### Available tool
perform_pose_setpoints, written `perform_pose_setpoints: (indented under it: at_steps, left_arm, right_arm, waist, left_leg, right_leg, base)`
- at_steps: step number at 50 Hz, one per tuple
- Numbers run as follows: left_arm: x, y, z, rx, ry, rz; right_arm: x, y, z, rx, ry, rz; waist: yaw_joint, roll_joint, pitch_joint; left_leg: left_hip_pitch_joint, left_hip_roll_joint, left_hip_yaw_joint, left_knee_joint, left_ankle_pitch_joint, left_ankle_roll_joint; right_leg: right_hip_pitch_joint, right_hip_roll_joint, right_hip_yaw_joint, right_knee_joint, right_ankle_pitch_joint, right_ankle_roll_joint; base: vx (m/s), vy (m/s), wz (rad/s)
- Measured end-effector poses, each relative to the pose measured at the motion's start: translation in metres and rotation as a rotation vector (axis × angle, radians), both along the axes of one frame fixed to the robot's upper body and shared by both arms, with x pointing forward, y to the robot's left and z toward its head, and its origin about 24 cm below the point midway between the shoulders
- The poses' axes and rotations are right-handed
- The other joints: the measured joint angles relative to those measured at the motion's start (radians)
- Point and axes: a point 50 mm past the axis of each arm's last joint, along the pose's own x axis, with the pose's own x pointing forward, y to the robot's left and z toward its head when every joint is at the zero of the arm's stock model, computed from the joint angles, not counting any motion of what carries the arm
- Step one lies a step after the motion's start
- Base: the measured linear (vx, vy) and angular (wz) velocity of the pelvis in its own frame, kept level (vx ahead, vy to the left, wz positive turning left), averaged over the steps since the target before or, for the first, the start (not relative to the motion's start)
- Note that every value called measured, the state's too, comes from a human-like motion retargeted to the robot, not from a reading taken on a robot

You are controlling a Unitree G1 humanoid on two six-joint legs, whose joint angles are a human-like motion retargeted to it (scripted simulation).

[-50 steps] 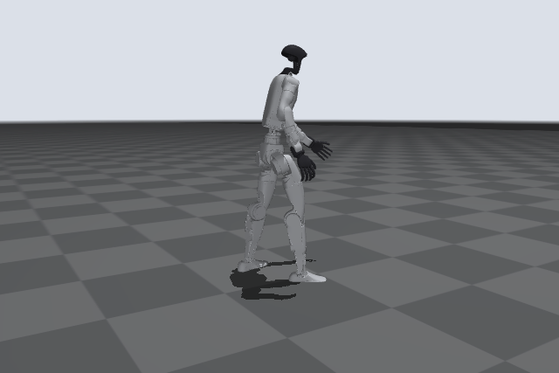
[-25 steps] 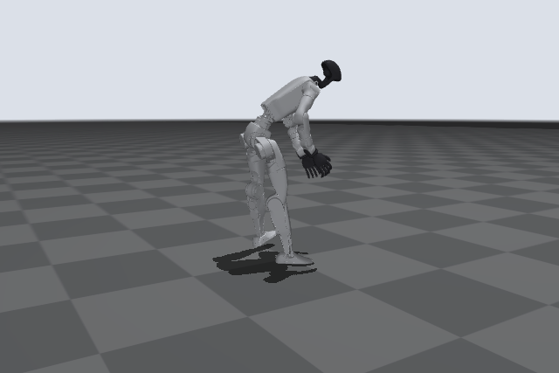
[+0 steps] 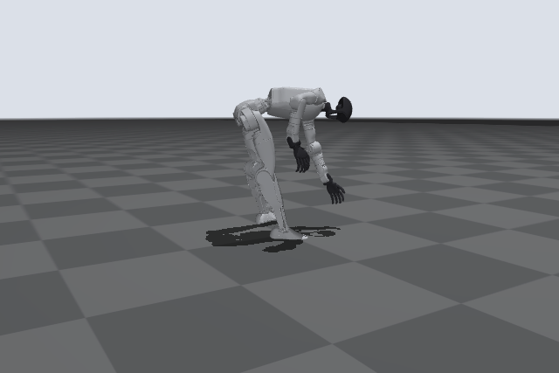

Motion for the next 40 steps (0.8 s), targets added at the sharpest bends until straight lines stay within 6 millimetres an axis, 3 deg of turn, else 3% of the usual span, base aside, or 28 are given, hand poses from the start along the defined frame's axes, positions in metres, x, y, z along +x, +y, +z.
perform_pose_setpoints:
  at_steps: [2,5,8,12,15,19,21,23,27,31,36,40]
  left_arm:
    - [0.002,0.0,-0.009,-0.076,-0.021,-0.148]
    - [0.004,-0.002,-0.04,-0.053,-0.033,-0.316]
    - [0.001,-0.005,-0.09,-0.235,-0.081,-0.511]
    - [-0.014,0.009,-0.154,-0.568,-0.124,-0.659]
    - [-0.029,0.03,-0.194,-0.799,-0.176,-0.653]
    - [-0.047,0.058,-0.241,-0.965,-0.184,-0.505]
    - [-0.051,0.064,-0.259,-0.97,-0.121,-0.413]
    - [-0.051,0.063,-0.268,-0.869,-0.027,-0.348]
    - [-0.038,0.036,-0.255,-0.562,0.079,-0.338]
    - [-0.015,-0.006,-0.212,-0.199,0.082,-0.358]
    - [0.01,-0.036,-0.132,0.229,0.019,-0.217]
    - [0.008,-0.025,-0.053,0.392,-0.076,0.047]
  right_arm:
    - [0.001,-0.003,-0.002,-0.015,0.016,-0.001]
    - [0.003,-0.005,-0.007,-0.021,0.045,0.009]
    - [0.007,-0.019,-0.015,-0.093,0.092,-0.04]
    - [0.005,-0.039,-0.021,-0.047,0.133,-0.097]
    - [0.004,-0.054,-0.025,0.001,0.153,-0.163]
    - [-0.003,-0.061,-0.031,0.012,0.18,-0.161]
    - [-0.005,-0.065,-0.031,0.0,0.188,-0.167]
    - [-0.006,-0.066,-0.03,-0.007,0.187,-0.16]
    - [-0.006,-0.06,-0.026,-0.026,0.169,-0.118]
    - [-0.001,-0.052,-0.018,-0.05,0.132,-0.077]
    - [0.007,-0.034,-0.011,-0.15,0.102,-0.02]
    - [0.012,-0.018,-0.007,-0.209,0.065,0.022]
  waist:
    - [0.014,0.011,0.0]
    - [0.049,0.035,0.0]
    - [0.096,0.068,0.0]
    - [0.158,0.106,0.0]
    - [0.202,0.128,0.0]
    - [0.239,0.146,0.0]
    - [0.244,0.149,0.0]
    - [0.241,0.149,0.0]
    - [0.218,0.139,0.0]
    - [0.167,0.12,0.0]
    - [0.076,0.084,0.0]
    - [0.002,0.046,0.0]
  left_leg:
    - [-0.006,0.005,0.014,0.022,-0.015,-0.006]
    - [-0.047,0.049,0.039,0.142,-0.066,-0.009]
    - [-0.008,0.046,0.043,0.142,-0.079,-0.009]
    - [0.054,0.039,0.045,0.12,-0.084,-0.009]
    - [0.097,0.033,0.044,0.093,-0.083,-0.009]
    - [0.152,0.016,0.036,0.034,-0.072,-0.009]
    - [0.176,-0.006,0.022,0.0,-0.068,-0.009]
    - [0.176,-0.008,0.015,0.0,-0.07,-0.009]
    - [0.148,-0.006,0.005,0.0,-0.067,-0.009]
    - [0.099,-0.006,-0.01,0.0,-0.057,-0.009]
    - [0.028,-0.004,-0.03,0.0,-0.041,-0.006]
    - [-0.018,-0.006,-0.038,0.0,-0.03,0.001]
  right_leg:
    - [-0.004,-0.002,-0.001,0.009,-0.007,0.0]
    - [-0.014,0.002,-0.024,0.051,-0.029,0.0]
    - [0.023,0.0,-0.019,0.051,-0.038,0.0]
    - [0.074,0.002,-0.017,0.054,-0.056,0.0]
    - [0.107,0.005,-0.017,0.054,-0.067,0.0]
    - [0.147,0.008,-0.011,0.028,-0.068,0.0]
    - [0.167,0.002,0.006,0.0,-0.058,0.0]
    - [0.166,0.0,0.007,0.0,-0.058,0.0]
    - [0.143,0.001,-0.004,0.0,-0.055,0.0]
    - [0.104,0.0,-0.019,0.0,-0.046,0.0]
    - [0.045,-0.003,-0.036,0.0,-0.034,0.0]
    - [0.007,-0.007,-0.044,0.0,-0.027,0.0]
  base:
    - [0.01,0.04,-0.13]
    - [-0.03,0.02,-0.24]
    - [0.1,0.0,-0.15]
    - [0.09,-0.03,-0.13]
    - [0.09,-0.05,-0.1]
    - [0.13,-0.05,-0.01]
    - [0.16,-0.01,0.22]
    - [0.02,-0.01,0.1]
    - [0.0,0.0,0.1]
    - [-0.02,0.02,0.22]
    - [0.0,0.05,0.21]
    - [-0.04,0.06,0.04]
